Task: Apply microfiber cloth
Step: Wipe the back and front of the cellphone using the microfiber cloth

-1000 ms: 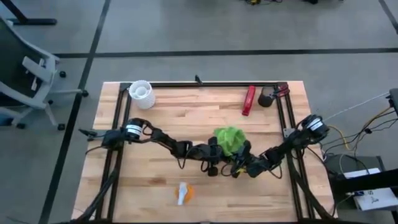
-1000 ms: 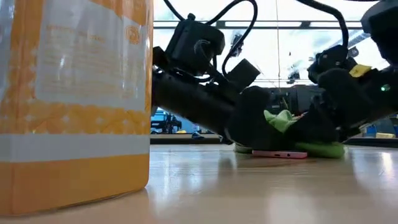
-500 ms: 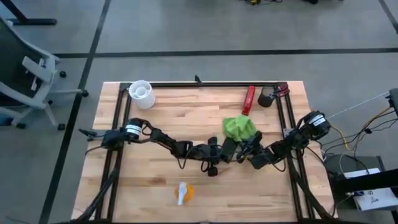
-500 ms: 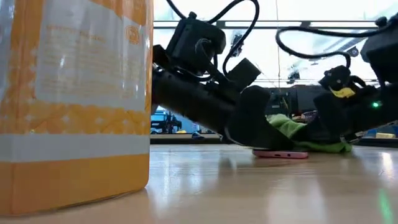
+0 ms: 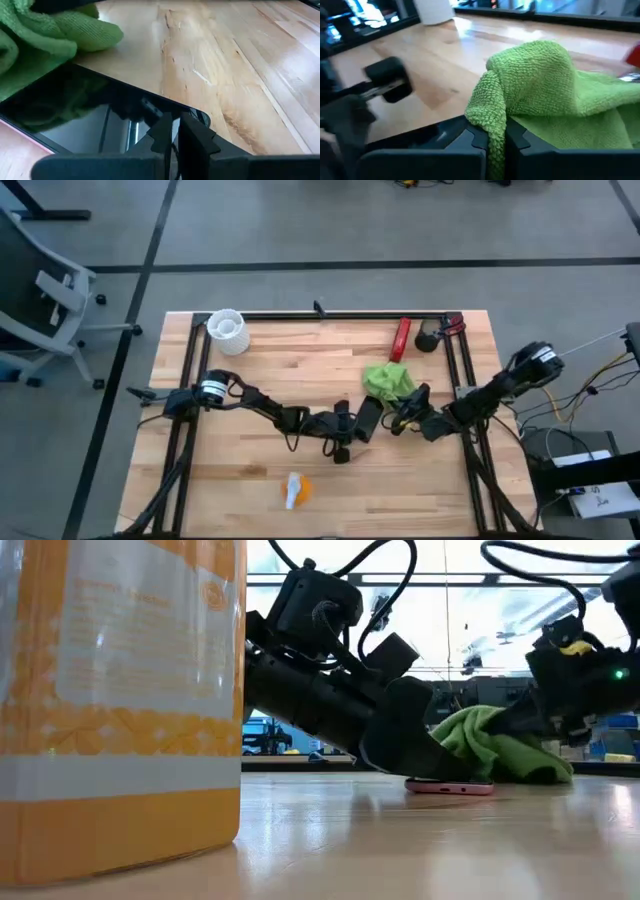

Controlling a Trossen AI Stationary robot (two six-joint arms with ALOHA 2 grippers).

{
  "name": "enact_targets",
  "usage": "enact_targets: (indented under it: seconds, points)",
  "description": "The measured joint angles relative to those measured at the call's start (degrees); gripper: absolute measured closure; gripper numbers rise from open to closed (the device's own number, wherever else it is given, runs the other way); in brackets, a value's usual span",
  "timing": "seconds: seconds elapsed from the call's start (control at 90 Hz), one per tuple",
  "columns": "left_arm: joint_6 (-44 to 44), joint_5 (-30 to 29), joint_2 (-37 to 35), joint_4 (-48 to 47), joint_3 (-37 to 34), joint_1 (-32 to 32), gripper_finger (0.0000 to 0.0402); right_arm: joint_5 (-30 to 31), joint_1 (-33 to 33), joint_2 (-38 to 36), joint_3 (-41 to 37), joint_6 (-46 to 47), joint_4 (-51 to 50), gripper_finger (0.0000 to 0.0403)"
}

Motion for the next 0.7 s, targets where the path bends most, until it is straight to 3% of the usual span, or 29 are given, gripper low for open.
enact_targets:
  seconds: [0.133, 0.333, 0.522, 0.7]
  points:
    - [0.02, 0.07, 0.00, 0.02, 0.00, 0.04, 0.0379, -3.97, 0.00, 4.73, 3.88, -0.05, -0.02, 0.0403]
    - [0.02, 0.07, 0.00, 0.06, 0.00, 0.04, 0.0379, -15.54, 0.00, 15.89, 12.65, -2.46, 0.18, 0.0403]
    - [0.00, 0.37, 0.00, 0.05, -0.14, -0.08, 0.0379, -15.29, -1.27, 23.00, 18.78, -7.16, 2.41, 0.0403]
    - [0.00, 0.33, 0.00, 0.06, -0.11, -0.29, 0.0379, -16.05, -6.26, 23.14, 19.20, -11.08, 2.91, 0.0403]
